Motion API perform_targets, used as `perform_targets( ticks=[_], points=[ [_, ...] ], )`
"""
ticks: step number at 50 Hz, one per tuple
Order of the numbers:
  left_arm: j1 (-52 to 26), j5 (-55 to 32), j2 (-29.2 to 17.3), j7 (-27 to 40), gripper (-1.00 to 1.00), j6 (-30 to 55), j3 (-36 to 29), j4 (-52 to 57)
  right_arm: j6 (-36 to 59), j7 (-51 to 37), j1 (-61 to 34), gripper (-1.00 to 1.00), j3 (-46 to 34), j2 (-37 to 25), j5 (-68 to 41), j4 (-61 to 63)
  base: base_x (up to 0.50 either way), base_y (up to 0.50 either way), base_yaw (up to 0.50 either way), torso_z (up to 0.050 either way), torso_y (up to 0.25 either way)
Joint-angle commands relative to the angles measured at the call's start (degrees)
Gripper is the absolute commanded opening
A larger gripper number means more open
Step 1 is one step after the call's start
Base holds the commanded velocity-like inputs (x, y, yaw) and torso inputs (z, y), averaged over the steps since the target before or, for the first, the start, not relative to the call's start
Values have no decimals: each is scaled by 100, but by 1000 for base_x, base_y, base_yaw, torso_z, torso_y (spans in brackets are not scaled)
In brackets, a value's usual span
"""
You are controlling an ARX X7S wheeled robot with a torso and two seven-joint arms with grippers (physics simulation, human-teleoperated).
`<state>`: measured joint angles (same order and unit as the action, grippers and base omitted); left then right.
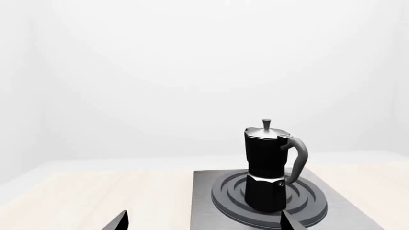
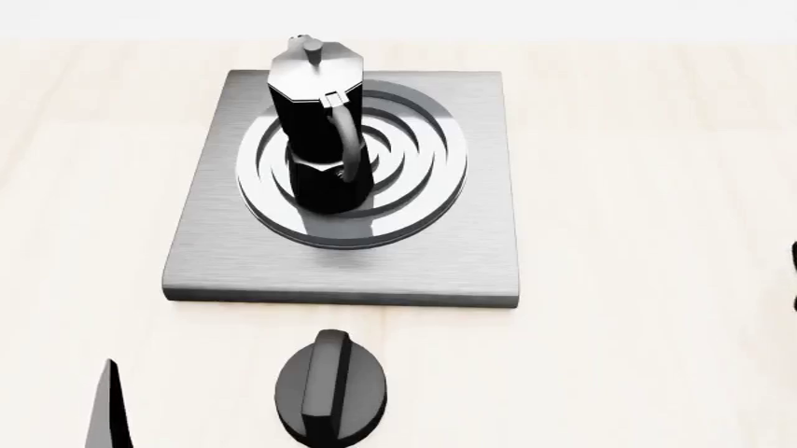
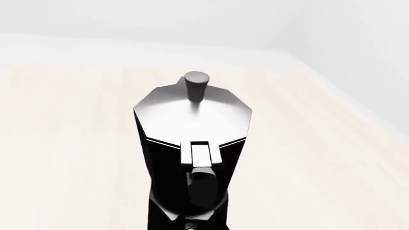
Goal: Put both moka pots on the stove.
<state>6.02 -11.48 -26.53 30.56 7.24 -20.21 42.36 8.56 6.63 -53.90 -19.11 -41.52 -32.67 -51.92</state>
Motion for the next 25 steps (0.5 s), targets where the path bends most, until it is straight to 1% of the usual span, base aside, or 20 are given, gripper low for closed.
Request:
perform_targets(
  ticks=[1, 6, 11, 13, 17, 20, 25],
  points=[
    [-12, -2, -2, 9, 100, -3, -20, -16, -256, -61, -83, -100, -3, 55, 264, -9, 0, 0, 0, 0, 0],
    [-10, 3, -5, 12, 100, -14, -31, -27, -123, -411, -60, -100, 76, -27, 193, 929, 0, 0, -1, 0, 0],
    [-9, -20, -15, 19, 100, -41, -4, -44, -375, -692, -185, -100, 87, 107, 335, 1166, 0, 0, 0, 0, 0],
    [-5, -29, -19, 25, 100, -45, 6, -43, -616, -788, -209, -100, 114, 203, 408, 1110, 0, 0, 0, 0, 0],
    [-5, -52, -32, 36, 100, -52, 36, -39, -745, -874, -134, -100, 154, 268, 405, 1172, 0, 0, 0, 0, 0],
    [-9, -47, -24, 33, 100, -62, 19, -64, -811, -946, -41, -100, 185, 289, 391, 1281, 0, 0, 0, 0, 0],
    [-14, -37, -25, 35, 100, -61, 2, -71, -688, -1125, 196, -100, 241, 211, 283, 1853, 0, 0, 0, 0, 0]
  ],
)
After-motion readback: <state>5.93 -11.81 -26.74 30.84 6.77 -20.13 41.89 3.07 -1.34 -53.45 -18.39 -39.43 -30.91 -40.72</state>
